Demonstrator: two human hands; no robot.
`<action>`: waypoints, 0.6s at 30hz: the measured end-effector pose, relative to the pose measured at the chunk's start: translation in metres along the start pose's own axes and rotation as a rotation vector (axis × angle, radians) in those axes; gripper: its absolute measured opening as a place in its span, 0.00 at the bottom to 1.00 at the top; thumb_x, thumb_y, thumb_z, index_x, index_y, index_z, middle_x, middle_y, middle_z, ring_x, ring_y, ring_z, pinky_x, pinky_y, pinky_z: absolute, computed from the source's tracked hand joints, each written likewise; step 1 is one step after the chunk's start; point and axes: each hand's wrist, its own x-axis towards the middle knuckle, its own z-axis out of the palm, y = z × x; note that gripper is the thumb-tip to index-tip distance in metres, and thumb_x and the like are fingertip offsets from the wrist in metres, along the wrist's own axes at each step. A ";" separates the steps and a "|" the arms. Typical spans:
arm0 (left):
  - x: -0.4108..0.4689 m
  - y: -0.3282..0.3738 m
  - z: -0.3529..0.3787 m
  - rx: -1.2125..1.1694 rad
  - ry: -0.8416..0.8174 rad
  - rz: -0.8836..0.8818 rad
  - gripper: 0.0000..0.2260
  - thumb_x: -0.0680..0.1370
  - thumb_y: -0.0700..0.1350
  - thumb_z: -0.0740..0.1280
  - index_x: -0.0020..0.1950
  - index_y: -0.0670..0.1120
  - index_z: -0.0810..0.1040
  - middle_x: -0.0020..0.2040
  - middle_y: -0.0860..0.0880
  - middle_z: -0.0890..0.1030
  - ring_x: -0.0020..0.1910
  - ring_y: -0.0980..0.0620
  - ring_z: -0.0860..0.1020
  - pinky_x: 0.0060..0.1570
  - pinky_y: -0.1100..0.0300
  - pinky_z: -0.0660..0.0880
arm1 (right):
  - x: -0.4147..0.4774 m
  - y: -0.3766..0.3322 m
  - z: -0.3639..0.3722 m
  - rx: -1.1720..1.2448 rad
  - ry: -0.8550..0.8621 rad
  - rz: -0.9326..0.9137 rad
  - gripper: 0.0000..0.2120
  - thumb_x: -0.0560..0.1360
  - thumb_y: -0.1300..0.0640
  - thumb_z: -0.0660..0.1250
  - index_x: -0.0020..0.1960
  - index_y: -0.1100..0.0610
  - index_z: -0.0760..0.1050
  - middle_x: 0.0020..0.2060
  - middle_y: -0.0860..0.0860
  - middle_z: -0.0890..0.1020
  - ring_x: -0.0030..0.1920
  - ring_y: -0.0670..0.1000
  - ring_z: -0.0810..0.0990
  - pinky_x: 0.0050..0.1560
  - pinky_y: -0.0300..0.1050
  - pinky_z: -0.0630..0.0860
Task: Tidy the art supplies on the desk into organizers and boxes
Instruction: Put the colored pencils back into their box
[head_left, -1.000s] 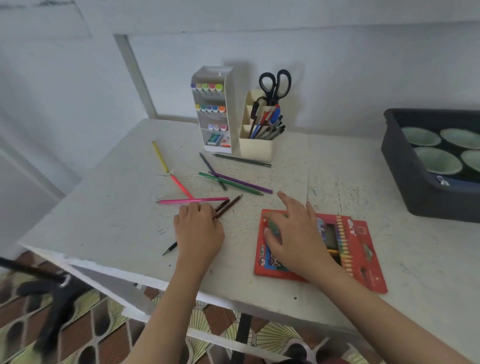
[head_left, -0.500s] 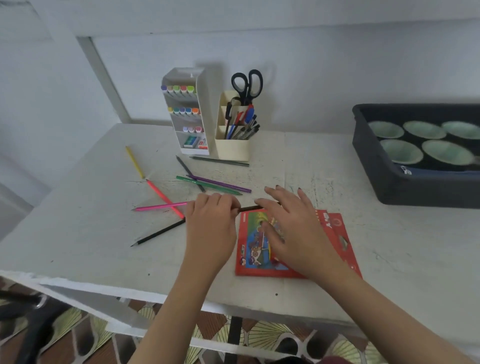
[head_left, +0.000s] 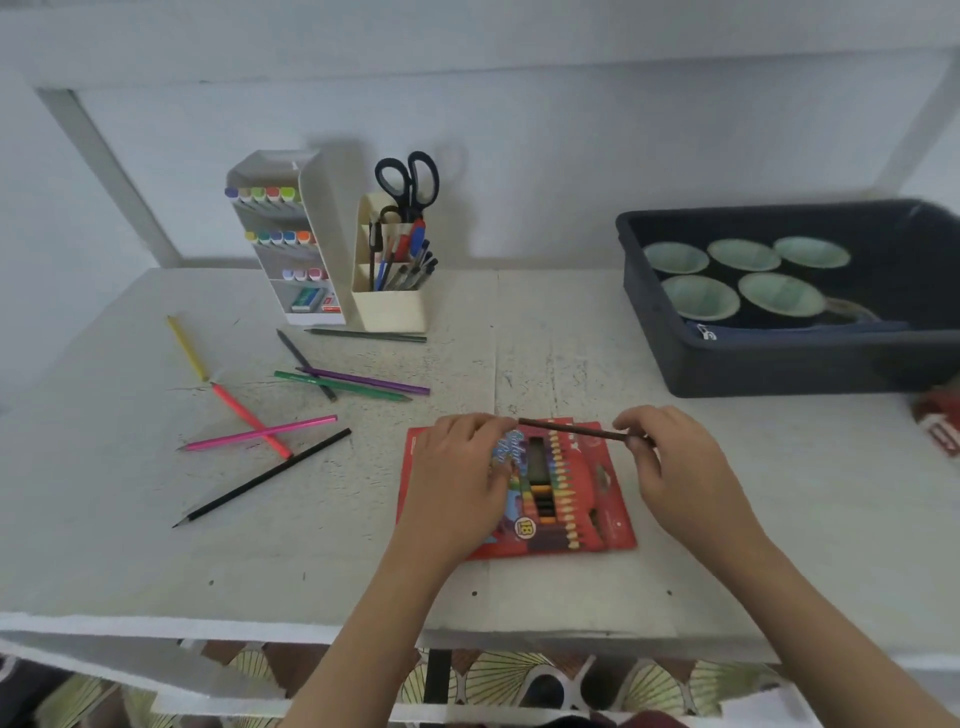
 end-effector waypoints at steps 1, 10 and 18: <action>-0.001 -0.001 0.004 0.010 -0.024 -0.006 0.17 0.76 0.44 0.65 0.65 0.52 0.75 0.62 0.53 0.76 0.62 0.51 0.69 0.61 0.60 0.59 | -0.002 0.005 0.000 -0.019 0.005 0.035 0.08 0.77 0.66 0.62 0.52 0.59 0.77 0.45 0.50 0.78 0.46 0.48 0.73 0.47 0.39 0.67; -0.003 0.002 0.017 -0.023 -0.043 -0.034 0.15 0.76 0.44 0.65 0.63 0.52 0.76 0.61 0.53 0.76 0.61 0.52 0.69 0.61 0.60 0.59 | -0.017 0.025 -0.008 -0.083 0.018 0.200 0.08 0.77 0.66 0.60 0.50 0.59 0.76 0.43 0.52 0.77 0.44 0.49 0.71 0.44 0.41 0.66; -0.009 0.002 0.022 -0.164 0.022 -0.099 0.18 0.76 0.34 0.62 0.64 0.46 0.76 0.59 0.49 0.77 0.59 0.52 0.71 0.59 0.63 0.63 | -0.015 0.026 -0.012 -0.206 -0.063 0.151 0.09 0.74 0.66 0.62 0.47 0.55 0.78 0.41 0.47 0.77 0.45 0.52 0.75 0.47 0.44 0.60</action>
